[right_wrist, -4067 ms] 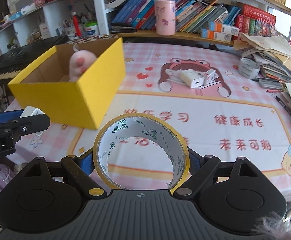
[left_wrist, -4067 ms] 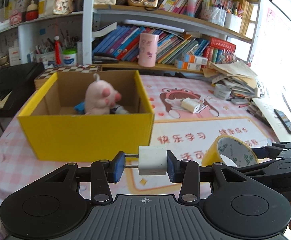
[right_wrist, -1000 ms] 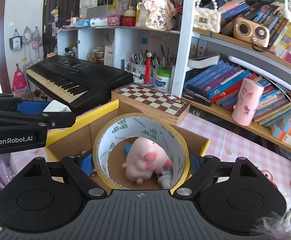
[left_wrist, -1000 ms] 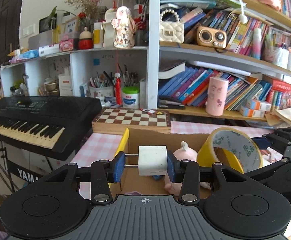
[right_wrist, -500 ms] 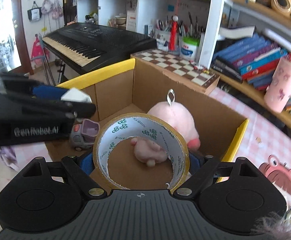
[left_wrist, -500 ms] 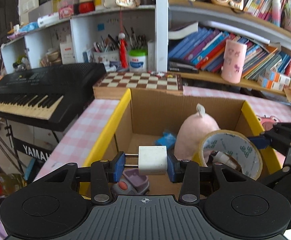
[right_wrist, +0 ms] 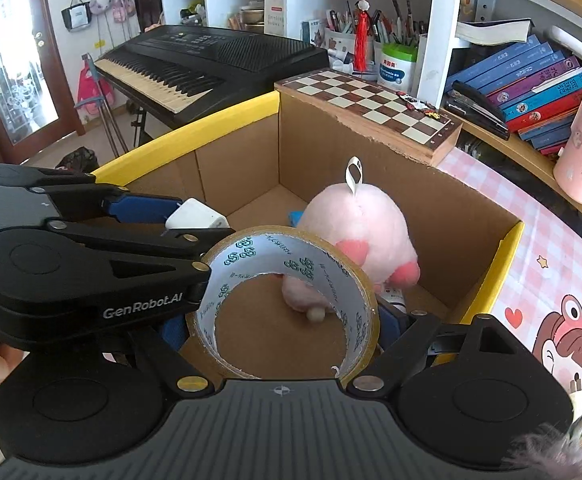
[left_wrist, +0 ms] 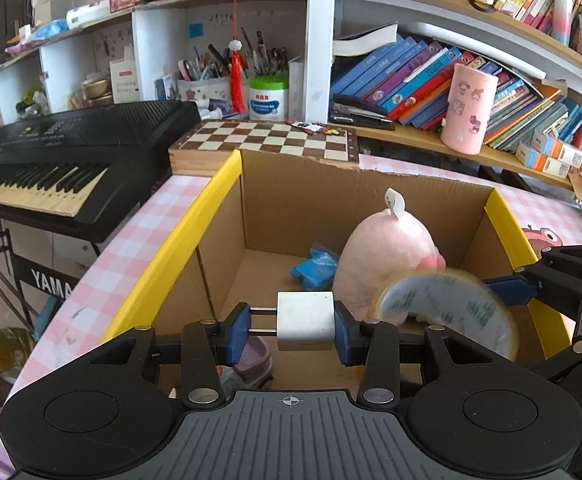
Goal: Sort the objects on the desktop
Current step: 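Lower the left tool's plug into the box and open it while the right tool drops the tape roll, then withdraw both open tools from the yellow box back over the table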
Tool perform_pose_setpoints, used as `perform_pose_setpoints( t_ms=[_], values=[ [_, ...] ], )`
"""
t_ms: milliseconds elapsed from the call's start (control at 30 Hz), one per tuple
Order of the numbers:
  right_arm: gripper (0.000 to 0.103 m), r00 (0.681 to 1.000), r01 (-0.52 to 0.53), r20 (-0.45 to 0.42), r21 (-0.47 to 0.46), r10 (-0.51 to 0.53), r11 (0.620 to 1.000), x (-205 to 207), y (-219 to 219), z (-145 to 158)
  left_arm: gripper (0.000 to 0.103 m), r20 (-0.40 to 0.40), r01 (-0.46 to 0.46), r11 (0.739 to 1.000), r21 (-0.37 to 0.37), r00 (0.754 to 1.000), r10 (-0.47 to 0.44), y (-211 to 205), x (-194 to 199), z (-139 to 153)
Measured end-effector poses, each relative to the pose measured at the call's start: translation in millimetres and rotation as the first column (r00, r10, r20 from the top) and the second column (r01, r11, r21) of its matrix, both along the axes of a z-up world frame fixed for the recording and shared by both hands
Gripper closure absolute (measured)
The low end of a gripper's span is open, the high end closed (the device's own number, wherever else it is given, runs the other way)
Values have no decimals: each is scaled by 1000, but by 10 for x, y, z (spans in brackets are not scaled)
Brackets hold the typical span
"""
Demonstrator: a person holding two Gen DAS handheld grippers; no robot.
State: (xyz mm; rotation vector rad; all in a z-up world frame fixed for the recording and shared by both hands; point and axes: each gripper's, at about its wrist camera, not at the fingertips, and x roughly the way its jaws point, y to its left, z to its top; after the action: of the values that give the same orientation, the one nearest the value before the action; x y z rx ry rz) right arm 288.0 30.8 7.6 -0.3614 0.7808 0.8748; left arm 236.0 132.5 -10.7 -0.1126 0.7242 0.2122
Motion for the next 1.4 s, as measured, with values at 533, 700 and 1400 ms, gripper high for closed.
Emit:
perform_pose_setpoints(
  t_ms=[533,700,1400],
  values=[
    [17,990,123,56,61,-126,991,-40,-95,52,29,144,-1,1000,18,990,-2,15,-270,225],
    [17,984,147,85,91,-155,985,-175,-164,147,28,170,-23,1000,-4,985,24,61,-407,346],
    [17,878,391,203,217,-433,894,-1020,-747,577,15,278,75,997,-13,958,-69,45,-1202,666]
  ],
)
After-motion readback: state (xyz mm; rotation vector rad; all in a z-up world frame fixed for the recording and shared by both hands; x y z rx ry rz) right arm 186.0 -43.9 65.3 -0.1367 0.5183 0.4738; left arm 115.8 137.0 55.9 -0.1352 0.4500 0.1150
